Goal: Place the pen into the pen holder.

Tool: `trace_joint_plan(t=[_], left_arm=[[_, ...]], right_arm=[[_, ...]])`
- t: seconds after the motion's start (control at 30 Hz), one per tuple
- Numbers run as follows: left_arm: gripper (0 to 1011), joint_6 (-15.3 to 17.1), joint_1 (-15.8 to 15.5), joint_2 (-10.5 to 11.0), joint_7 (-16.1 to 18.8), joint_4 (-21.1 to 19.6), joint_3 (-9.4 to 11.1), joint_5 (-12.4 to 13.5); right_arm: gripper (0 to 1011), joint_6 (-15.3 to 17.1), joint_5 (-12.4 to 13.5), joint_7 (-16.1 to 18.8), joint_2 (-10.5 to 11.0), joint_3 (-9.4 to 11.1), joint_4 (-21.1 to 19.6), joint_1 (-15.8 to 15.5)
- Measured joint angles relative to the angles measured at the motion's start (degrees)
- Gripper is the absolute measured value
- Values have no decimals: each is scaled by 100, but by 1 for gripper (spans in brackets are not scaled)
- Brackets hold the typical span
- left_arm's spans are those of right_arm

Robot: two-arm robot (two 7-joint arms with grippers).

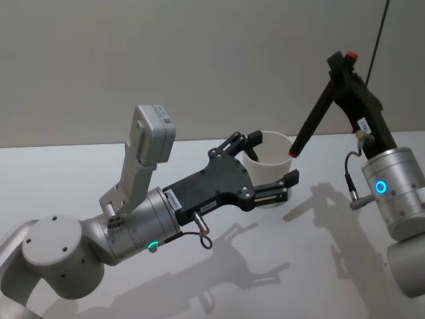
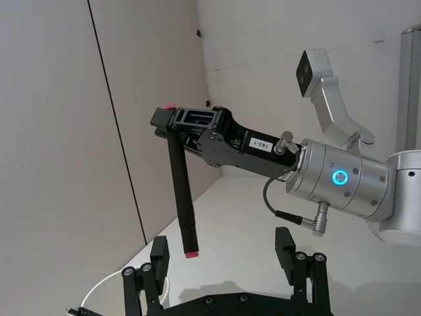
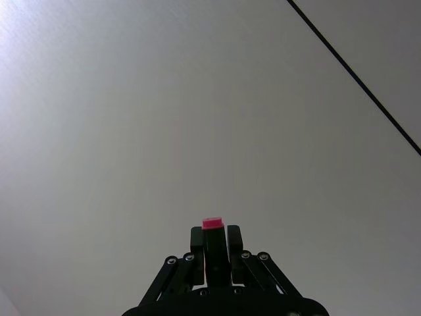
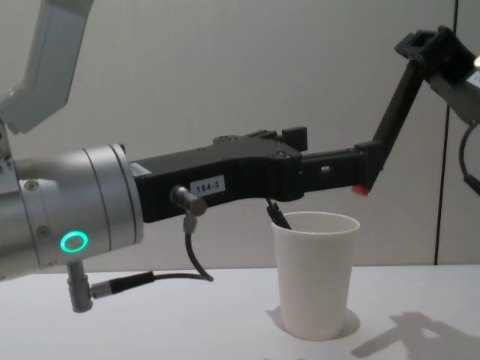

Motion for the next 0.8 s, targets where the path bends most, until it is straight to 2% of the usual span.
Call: trace_joint_plan(t=[0.8], left_arm=[[1001,0,0,0,0,0,0,-1]], right_arm=[[208,-239,-705,-150,-250,-60,481,218]])
